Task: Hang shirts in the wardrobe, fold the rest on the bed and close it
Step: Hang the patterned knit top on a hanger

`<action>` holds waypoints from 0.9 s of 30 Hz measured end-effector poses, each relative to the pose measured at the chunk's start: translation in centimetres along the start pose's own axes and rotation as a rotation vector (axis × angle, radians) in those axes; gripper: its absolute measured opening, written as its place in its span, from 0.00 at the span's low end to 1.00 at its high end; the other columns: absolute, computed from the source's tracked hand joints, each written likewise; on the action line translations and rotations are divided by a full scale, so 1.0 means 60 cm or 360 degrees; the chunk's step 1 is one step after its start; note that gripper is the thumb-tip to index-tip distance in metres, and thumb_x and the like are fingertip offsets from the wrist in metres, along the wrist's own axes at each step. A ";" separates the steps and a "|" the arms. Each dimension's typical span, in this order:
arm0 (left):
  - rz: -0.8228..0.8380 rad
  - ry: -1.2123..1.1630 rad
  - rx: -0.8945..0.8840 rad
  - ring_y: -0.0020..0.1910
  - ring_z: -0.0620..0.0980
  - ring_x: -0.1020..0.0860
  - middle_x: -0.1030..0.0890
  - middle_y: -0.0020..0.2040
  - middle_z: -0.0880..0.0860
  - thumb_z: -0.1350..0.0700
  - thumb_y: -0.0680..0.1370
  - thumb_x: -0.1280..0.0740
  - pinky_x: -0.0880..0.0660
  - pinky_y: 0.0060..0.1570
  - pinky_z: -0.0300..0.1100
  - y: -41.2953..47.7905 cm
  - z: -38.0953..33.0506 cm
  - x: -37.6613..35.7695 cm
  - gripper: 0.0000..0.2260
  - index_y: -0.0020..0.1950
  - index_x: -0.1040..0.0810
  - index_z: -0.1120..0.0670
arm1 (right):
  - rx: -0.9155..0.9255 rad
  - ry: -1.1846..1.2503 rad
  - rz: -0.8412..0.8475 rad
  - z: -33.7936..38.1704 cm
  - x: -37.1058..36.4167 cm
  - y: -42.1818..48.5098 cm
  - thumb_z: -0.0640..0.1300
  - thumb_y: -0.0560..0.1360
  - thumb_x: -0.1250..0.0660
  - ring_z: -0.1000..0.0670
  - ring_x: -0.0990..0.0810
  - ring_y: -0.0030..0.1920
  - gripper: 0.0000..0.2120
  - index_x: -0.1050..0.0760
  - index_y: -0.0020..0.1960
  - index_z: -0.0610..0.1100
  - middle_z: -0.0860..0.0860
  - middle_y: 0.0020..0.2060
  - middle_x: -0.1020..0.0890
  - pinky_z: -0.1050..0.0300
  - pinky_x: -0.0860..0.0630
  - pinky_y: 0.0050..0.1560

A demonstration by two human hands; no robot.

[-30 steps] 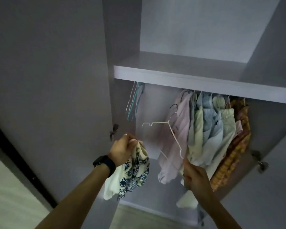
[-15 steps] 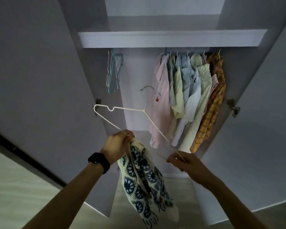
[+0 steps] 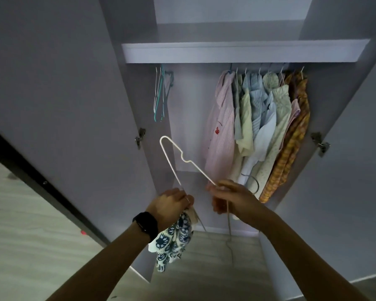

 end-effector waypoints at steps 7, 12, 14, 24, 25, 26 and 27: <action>-0.0103 -0.0800 0.0472 0.38 0.43 0.21 0.16 0.42 0.47 0.53 0.84 0.38 0.27 0.43 0.35 0.013 0.025 0.010 0.12 0.64 0.23 0.41 | 0.0020 0.0274 -0.0656 0.042 0.028 0.029 0.46 0.81 0.34 0.58 0.39 0.18 0.15 0.21 0.37 0.44 0.55 0.19 0.34 0.66 0.43 0.19; -0.0157 -0.1194 0.0557 0.28 0.41 0.28 0.24 0.28 0.42 0.51 0.82 0.35 0.33 0.32 0.29 0.033 0.041 0.044 0.07 0.57 0.29 0.42 | 0.0311 -0.0396 -0.0880 0.002 0.022 0.011 0.53 0.70 0.22 0.53 0.19 0.38 0.11 0.19 0.43 0.46 0.54 0.36 0.17 0.63 0.25 0.41; -0.0150 -0.1394 0.0550 0.30 0.40 0.26 0.21 0.30 0.42 0.51 0.81 0.33 0.31 0.34 0.29 0.044 0.039 0.052 0.03 0.52 0.26 0.44 | 0.0346 -0.0481 -0.0641 -0.015 -0.004 0.015 0.60 0.63 0.21 0.61 0.18 0.47 0.25 0.21 0.56 0.53 0.63 0.47 0.17 0.66 0.23 0.49; -0.0082 -0.0483 0.0524 0.40 0.48 0.19 0.16 0.45 0.48 0.45 0.83 0.41 0.21 0.41 0.45 0.037 0.083 0.063 0.11 0.58 0.23 0.47 | 0.0646 -0.0934 -0.0683 0.014 0.025 0.035 0.60 0.76 0.30 0.59 0.17 0.41 0.06 0.21 0.45 0.58 0.62 0.41 0.16 0.64 0.24 0.41; -0.0112 -0.0471 0.0501 0.40 0.48 0.19 0.17 0.44 0.47 0.46 0.84 0.41 0.22 0.40 0.44 0.037 0.081 0.064 0.10 0.58 0.22 0.47 | 0.0643 -0.0941 -0.0633 0.018 0.025 0.038 0.61 0.76 0.32 0.58 0.17 0.41 0.08 0.21 0.46 0.58 0.60 0.41 0.16 0.64 0.24 0.41; -0.0135 -0.0477 0.0472 0.39 0.47 0.20 0.18 0.43 0.47 0.47 0.84 0.41 0.24 0.39 0.43 0.039 0.079 0.064 0.09 0.56 0.22 0.47 | 0.0660 -0.0955 -0.0564 0.022 0.023 0.040 0.61 0.76 0.33 0.57 0.17 0.40 0.08 0.22 0.47 0.58 0.59 0.40 0.17 0.64 0.24 0.40; -0.0148 -0.0515 0.0449 0.38 0.44 0.21 0.19 0.41 0.45 0.49 0.84 0.41 0.26 0.38 0.42 0.042 0.076 0.066 0.07 0.53 0.23 0.46 | 0.0680 -0.0971 -0.0484 0.023 0.021 0.042 0.60 0.77 0.34 0.57 0.18 0.40 0.08 0.23 0.48 0.58 0.58 0.39 0.17 0.64 0.25 0.40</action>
Point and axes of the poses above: each hand's wrist, its own y-axis towards the middle knuckle, its own x-axis out of the back of the hand, z = x × y, the point moved 5 cm from there along y, towards the middle knuckle
